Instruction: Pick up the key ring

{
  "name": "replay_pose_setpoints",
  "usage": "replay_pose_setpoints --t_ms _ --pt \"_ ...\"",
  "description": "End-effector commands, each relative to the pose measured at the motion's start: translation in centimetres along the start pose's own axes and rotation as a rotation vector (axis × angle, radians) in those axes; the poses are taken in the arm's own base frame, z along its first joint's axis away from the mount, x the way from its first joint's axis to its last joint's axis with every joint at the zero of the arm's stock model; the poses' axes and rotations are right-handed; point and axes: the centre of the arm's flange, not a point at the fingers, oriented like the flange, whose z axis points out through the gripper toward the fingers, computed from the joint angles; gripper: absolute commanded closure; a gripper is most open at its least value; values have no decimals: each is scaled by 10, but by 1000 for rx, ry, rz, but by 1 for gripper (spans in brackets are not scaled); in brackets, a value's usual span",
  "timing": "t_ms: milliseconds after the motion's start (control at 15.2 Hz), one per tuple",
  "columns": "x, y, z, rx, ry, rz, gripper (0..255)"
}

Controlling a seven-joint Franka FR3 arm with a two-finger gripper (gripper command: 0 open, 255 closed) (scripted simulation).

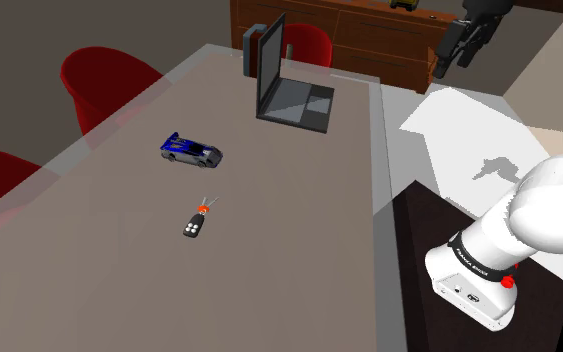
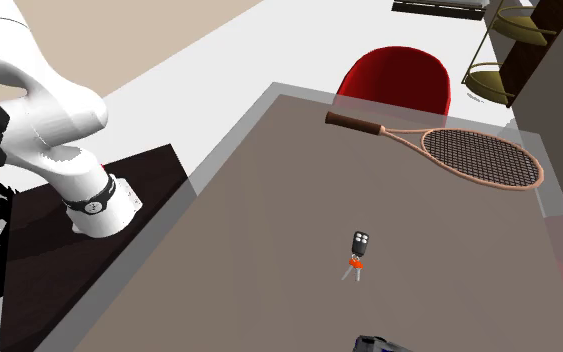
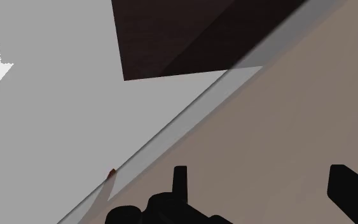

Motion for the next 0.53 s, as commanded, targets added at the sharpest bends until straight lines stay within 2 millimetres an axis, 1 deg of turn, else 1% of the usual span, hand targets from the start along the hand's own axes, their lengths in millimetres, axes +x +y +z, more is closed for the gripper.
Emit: replay_pose_setpoints --t_ms 0,462 --pt "0 0 0 0 0 0 0" --pt "24 -78 40 13 5 -24 0"
